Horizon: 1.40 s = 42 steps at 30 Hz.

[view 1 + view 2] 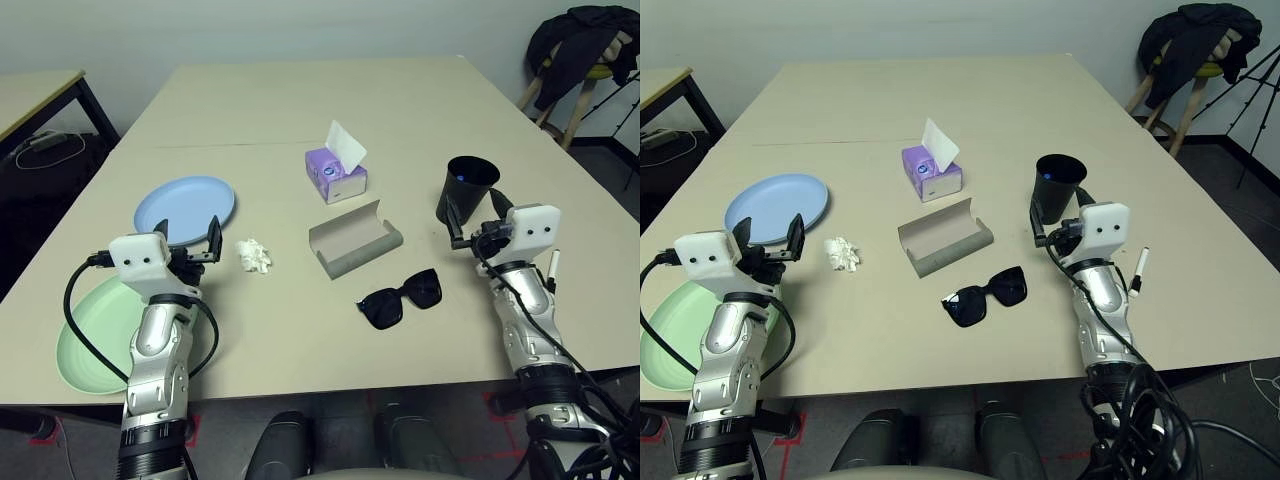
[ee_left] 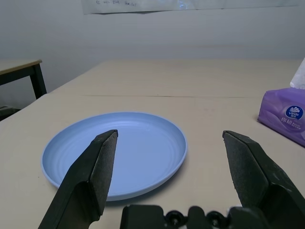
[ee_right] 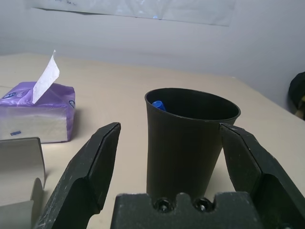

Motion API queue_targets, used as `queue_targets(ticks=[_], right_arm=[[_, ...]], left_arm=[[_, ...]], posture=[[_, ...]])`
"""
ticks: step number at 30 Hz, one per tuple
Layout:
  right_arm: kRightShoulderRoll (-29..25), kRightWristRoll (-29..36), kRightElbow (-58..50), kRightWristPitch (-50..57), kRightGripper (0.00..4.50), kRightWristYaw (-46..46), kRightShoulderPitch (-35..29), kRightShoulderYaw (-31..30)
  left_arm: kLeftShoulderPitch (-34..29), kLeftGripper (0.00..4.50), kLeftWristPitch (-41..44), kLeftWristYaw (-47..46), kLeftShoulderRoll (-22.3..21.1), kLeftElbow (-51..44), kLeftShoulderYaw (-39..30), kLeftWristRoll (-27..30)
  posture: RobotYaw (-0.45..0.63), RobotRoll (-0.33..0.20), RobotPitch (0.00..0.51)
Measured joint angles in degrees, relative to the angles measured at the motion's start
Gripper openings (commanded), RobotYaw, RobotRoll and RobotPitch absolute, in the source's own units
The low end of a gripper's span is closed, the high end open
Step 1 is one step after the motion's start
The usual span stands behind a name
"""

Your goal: Organize and tidy the items on the table.

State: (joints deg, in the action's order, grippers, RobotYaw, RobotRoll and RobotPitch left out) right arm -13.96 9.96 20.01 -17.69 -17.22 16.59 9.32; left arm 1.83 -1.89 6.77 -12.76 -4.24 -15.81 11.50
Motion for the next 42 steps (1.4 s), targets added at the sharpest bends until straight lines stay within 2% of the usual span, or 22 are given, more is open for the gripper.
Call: queue_targets(ticks=[10, 16, 29, 42], right_arm=[[-5.0, 9.9, -10.0, 10.2, 4.5, -16.6, -0.3, -1.7], [-7.9, 15.2, -15.8, 14.0, 4.5, -28.6, -4.4, -4.1], [-11.6, 19.5, -17.9, 13.3, 4.5, -49.1, -10.4, -6.7], [-13.4, 20.2, -17.3, 10.1, 4.5, -58.4, -10.7, -6.4]], left_arm=[[0.8, 4.46, 0.3, 0.0, -0.3, 0.1, 0.0, 0.0], [1.9, 4.46, 0.3, 0.4, -0.8, 0.5, 0.0, 0.1], [3.7, 4.46, 0.3, 0.6, -1.1, 0.9, -0.1, 0.2], [3.9, 4.46, 0.3, 1.0, -1.3, 0.9, -0.1, 0.4]], posture=[[0.03, 0.0, 0.035], [0.03, 0.0, 0.026], [0.03, 0.0, 0.002], [0.03, 0.0, 0.001]])
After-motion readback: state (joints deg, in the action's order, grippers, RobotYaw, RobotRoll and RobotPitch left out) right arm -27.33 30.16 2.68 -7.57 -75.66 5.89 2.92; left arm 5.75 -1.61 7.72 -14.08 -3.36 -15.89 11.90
